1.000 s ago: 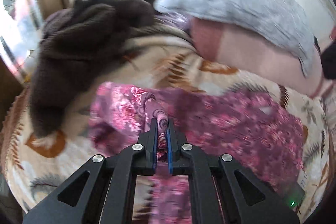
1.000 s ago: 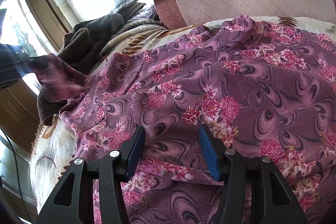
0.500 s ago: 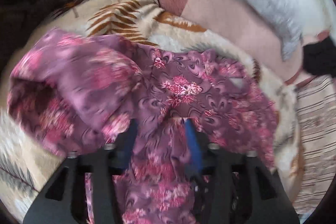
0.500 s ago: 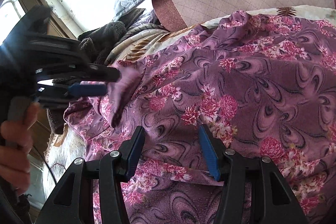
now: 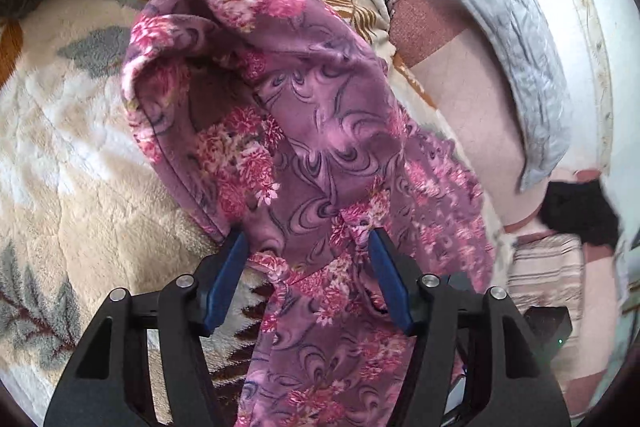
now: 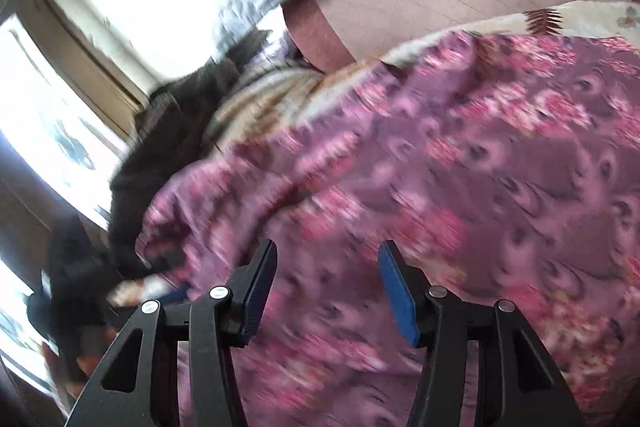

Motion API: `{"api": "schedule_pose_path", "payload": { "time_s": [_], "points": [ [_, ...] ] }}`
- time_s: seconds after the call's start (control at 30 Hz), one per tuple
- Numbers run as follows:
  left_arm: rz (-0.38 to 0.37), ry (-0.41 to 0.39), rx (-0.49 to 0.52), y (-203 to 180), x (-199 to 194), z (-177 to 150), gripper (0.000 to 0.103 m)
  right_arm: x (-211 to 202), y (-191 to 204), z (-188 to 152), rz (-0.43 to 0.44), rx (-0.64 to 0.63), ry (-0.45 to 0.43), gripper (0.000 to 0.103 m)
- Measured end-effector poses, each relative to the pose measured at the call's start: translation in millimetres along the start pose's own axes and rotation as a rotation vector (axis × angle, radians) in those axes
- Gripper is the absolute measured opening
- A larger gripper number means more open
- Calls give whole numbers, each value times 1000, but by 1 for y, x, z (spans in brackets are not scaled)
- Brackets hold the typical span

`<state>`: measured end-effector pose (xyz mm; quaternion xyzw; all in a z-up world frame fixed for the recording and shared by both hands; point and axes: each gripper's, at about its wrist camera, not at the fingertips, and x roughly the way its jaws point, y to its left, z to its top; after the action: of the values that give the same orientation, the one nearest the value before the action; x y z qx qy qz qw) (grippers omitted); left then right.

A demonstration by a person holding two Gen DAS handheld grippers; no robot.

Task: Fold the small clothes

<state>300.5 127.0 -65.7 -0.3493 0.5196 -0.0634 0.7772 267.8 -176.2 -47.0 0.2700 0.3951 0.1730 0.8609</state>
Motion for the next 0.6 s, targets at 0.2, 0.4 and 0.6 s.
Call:
{"api": "schedule_pose_path", "payload": {
  "time_s": [0.2,0.4,0.6],
  "points": [
    [-71,23,-57,12,2,5,61,51,22,12,55,49,145,56],
    [-91,26,-72,16,-1,6,61,77,22,19,32,69,139,57],
    [-95,24,-82,22,-3,7,61,82,40,21,-43,-74,147,50]
  ]
}}
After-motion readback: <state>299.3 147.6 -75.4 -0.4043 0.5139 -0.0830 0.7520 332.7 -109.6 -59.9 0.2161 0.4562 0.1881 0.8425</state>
